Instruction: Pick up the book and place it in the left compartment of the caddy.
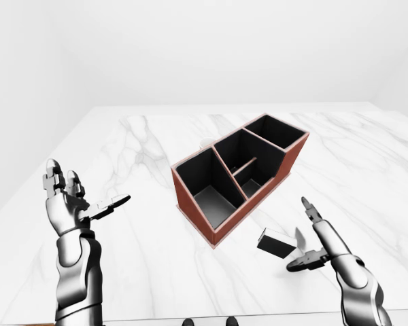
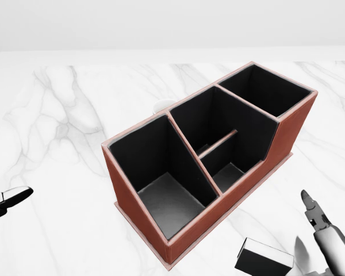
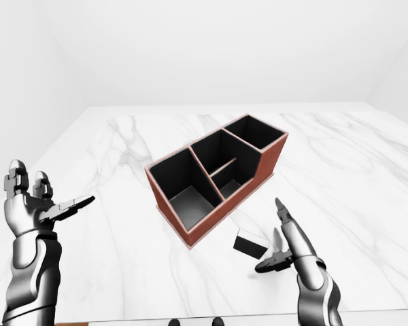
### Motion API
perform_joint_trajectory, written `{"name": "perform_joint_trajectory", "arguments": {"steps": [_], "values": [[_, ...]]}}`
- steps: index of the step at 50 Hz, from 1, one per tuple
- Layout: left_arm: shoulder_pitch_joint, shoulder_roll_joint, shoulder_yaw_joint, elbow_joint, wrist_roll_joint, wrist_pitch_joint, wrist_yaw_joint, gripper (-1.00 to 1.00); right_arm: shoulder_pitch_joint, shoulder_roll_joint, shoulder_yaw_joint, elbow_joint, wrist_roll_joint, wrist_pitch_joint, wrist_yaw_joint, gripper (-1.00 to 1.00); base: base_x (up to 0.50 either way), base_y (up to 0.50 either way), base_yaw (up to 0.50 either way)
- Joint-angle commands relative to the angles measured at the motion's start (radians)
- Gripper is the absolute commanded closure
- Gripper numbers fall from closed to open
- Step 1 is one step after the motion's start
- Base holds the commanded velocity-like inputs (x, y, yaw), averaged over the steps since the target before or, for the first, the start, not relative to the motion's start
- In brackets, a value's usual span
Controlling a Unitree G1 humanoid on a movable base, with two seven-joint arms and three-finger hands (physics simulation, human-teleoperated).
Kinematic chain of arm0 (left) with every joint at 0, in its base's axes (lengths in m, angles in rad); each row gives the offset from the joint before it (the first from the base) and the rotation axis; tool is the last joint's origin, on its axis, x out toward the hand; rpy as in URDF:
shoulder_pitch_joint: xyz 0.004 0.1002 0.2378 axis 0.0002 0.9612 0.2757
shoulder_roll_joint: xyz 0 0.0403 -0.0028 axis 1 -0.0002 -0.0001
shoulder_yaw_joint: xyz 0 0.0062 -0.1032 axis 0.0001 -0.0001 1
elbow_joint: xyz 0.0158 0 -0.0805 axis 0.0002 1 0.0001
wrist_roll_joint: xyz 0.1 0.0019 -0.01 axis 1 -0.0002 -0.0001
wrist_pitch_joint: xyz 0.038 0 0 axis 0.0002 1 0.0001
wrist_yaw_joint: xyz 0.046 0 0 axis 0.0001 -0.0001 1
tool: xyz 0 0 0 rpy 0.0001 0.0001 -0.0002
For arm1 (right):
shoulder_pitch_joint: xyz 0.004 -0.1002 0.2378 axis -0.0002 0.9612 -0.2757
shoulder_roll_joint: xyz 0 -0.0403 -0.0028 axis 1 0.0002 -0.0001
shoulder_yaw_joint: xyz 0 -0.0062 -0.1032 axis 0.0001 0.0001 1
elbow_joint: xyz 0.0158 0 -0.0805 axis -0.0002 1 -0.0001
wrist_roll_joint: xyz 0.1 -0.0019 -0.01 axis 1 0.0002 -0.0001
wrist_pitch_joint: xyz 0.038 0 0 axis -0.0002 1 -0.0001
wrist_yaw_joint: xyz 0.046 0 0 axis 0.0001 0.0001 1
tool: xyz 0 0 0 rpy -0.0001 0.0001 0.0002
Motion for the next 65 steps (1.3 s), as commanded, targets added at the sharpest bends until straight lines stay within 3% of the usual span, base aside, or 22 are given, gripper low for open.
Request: {"name": "perform_joint_trajectory", "arguments": {"steps": [1, 15, 22, 43, 44, 45, 65], "values": [[-0.004, -0.007, -0.014, 0.010, 0.009, 0.005, 0.005, -1.00, -0.001, -0.004, 0.048, 0.018, 0.016, 0.000, -0.017, -1.00, 0.00, 0.00, 0.00], [0.003, -0.010, -0.013, 0.016, 0.008, -0.004, 0.000, -1.00, -0.019, -0.018, 0.069, 0.099, 0.035, 0.000, -0.052, -1.00, 0.00, 0.00, 0.00], [0.002, -0.008, -0.010, 0.008, 0.006, 0.004, 0.001, -1.00, -0.049, -0.038, 0.090, 0.207, 0.062, 0.000, -0.093, -1.00, 0.00, 0.00, 0.00], [0.006, -0.007, -0.004, 0.011, 0.005, -0.002, -0.001, -1.00, -0.082, -0.042, 0.143, 0.222, 0.063, 0.000, -0.098, -1.00, 0.00, 0.00, 0.00], [0.005, -0.007, -0.004, 0.013, 0.005, -0.003, -0.001, -1.00, -0.080, -0.040, 0.148, 0.209, 0.060, 0.000, -0.094, -0.33, 0.00, 0.00, 0.00], [0.005, -0.007, -0.004, 0.014, 0.005, -0.003, -0.001, -1.00, -0.086, -0.039, 0.152, 0.211, 0.064, 0.000, -0.092, 1.00, 0.00, 0.00, 0.00], [0.013, -0.010, -0.002, 0.009, 0.002, -0.004, -0.004, -1.00, -0.088, -0.046, 0.155, 0.208, 0.075, 0.000, -0.097, 1.00, 0.00, 0.00, 0.00]]}}
